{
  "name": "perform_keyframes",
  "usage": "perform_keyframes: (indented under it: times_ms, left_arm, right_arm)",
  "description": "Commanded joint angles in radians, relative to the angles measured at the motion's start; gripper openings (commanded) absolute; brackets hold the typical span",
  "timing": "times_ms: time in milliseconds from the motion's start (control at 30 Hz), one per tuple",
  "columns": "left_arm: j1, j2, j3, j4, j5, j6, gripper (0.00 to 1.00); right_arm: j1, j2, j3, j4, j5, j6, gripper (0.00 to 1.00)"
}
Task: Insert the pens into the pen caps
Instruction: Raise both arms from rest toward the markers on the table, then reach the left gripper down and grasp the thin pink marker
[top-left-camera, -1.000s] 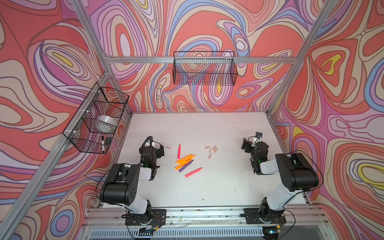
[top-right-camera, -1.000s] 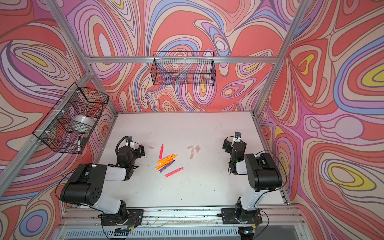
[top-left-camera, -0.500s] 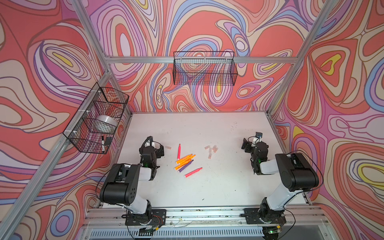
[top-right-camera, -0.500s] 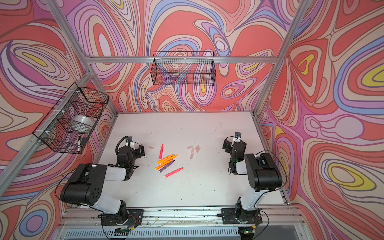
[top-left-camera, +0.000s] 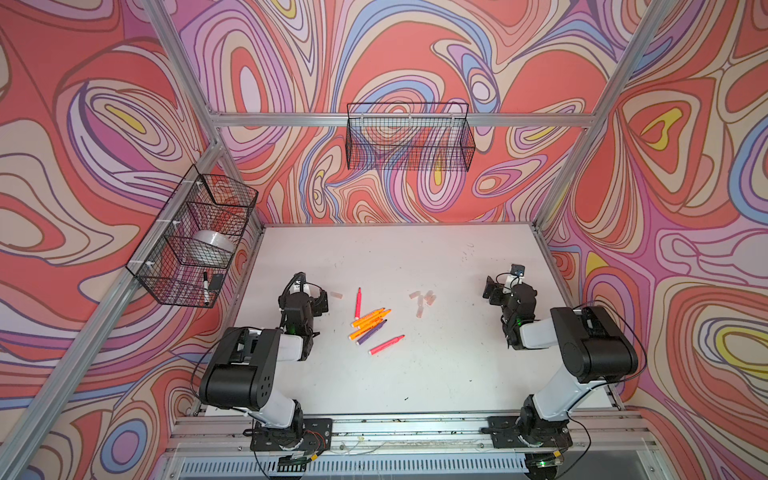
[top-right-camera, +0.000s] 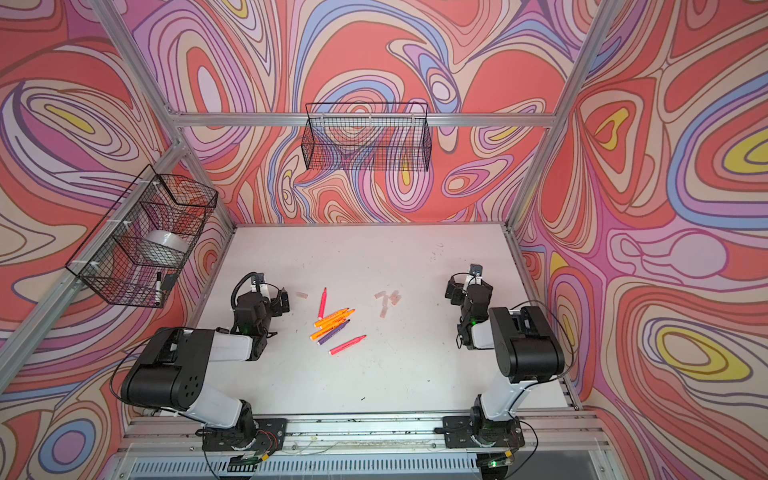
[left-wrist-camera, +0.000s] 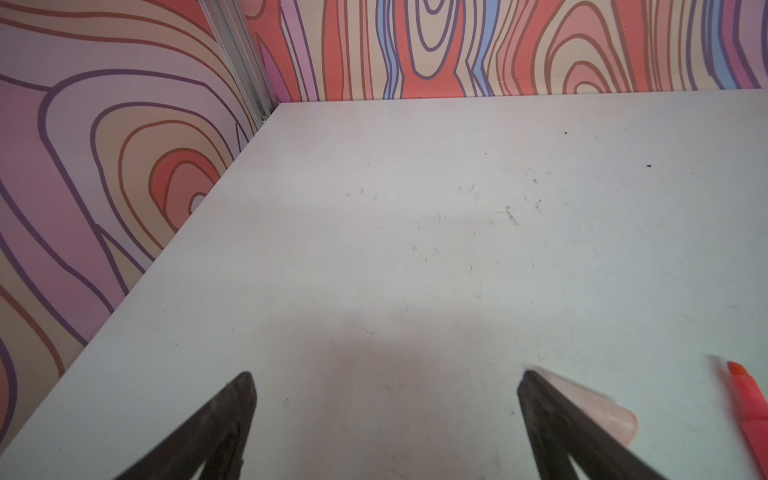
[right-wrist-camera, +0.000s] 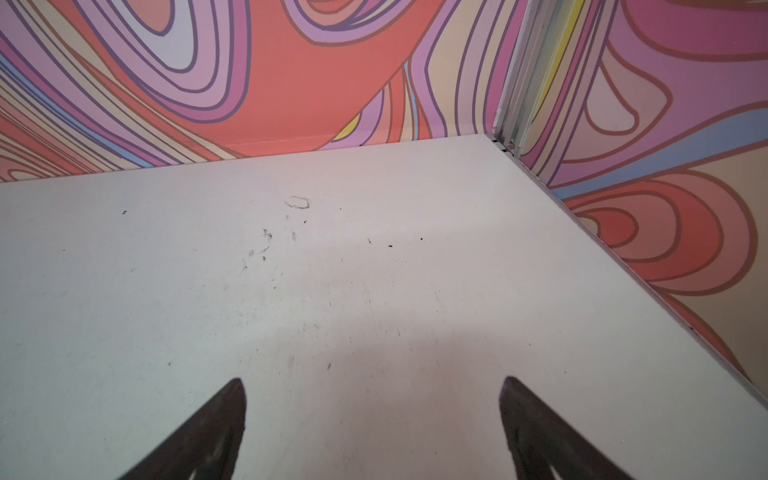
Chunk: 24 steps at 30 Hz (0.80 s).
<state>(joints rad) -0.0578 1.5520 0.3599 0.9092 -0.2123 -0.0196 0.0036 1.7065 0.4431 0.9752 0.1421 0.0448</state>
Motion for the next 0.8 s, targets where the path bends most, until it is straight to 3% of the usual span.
perform_keyframes:
  times_ms: [0,100,233,333,400,433,500,533,567,633,667,767]
  left_arm:
    - [-0.027,-0.061,-0.026,0.032,-0.064,0.017,1.00]
    - [-0.053,-0.226,-0.036,-0.099,-0.096,0.021,1.00]
    - [-0.052,-0.407,0.009,-0.367,-0.065,-0.092,1.00]
    - [-0.053,-0.512,0.023,-0.436,0.056,-0.177,1.00]
    - [-0.053,-0.584,0.034,-0.508,0.108,-0.315,1.00]
    - [-0.053,-0.610,0.042,-0.554,0.124,-0.382,1.00]
    - [-0.053,-0.656,0.058,-0.666,0.211,-0.413,1.00]
    - [-0.052,-0.669,0.064,-0.716,0.203,-0.445,1.00]
    - [-0.048,-0.683,0.079,-0.802,0.147,-0.512,1.00]
    - [-0.035,-0.696,0.121,-0.952,0.056,-0.630,1.00]
    - [-0.027,-0.693,0.138,-0.984,0.081,-0.636,1.00]
    - [-0.017,-0.712,0.209,-1.012,0.315,-0.546,1.00]
  right_arm:
    - [0.022,-0.097,-0.038,0.016,0.061,-0.006,0.98]
    - [0.033,-0.237,-0.075,-0.075,0.143,0.056,0.98]
    - [0.031,-0.399,-0.034,-0.308,0.137,0.189,0.98]
    - [0.031,-0.517,0.086,-0.628,0.129,0.375,0.98]
    - [0.032,-0.572,0.196,-0.920,0.120,0.465,0.98]
    - [0.031,-0.586,0.215,-0.981,0.117,0.506,0.98]
    - [0.030,-0.648,0.196,-1.025,0.069,0.578,0.98]
    - [0.030,-0.688,0.164,-0.976,-0.023,0.560,0.98]
    - [0.029,-0.733,0.115,-0.884,-0.128,0.530,0.98]
    - [0.030,-0.813,0.059,-0.821,-0.179,0.564,0.98]
    - [0.031,-0.841,0.039,-0.805,-0.183,0.574,0.99]
    - [0.030,-0.865,0.018,-0.783,-0.202,0.559,0.98]
